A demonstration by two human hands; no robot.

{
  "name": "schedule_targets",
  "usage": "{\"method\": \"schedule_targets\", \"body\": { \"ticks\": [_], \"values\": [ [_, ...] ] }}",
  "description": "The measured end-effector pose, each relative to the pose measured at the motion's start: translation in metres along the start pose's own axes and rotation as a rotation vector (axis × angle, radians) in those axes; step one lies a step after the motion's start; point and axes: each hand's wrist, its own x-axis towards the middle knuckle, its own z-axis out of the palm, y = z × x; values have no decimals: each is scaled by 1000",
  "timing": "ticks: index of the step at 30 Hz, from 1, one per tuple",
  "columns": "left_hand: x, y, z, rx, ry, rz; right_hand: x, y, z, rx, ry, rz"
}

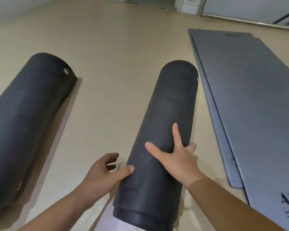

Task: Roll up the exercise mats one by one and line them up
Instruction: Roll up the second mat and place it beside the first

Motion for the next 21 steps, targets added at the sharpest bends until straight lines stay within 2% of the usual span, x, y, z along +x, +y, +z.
{"method": "schedule_targets", "body": {
  "ticks": [3,5,7,9,11,14,16,19,21],
  "values": [
    [-7,5,-32,271,201,251,4,-34,27,-275,20,-77],
    [-20,13,-39,307,197,437,3,-48,42,-475,47,-195],
    [-34,22,-37,379,148,556,3,-56,47,-503,94,-323],
    [-39,25,-31,565,112,562,12,-56,45,-260,36,-368],
    [-37,26,-29,743,186,494,20,-45,43,-69,-27,-394],
    [-31,24,-28,871,272,382,26,-29,42,-244,173,-528],
    [-26,23,-27,917,308,317,26,-21,42,-171,140,-411],
    [-17,21,-33,850,347,226,20,-21,54,239,-144,-16],
    [-13,15,-41,717,331,177,13,-24,67,352,-248,120]
  ]
}}
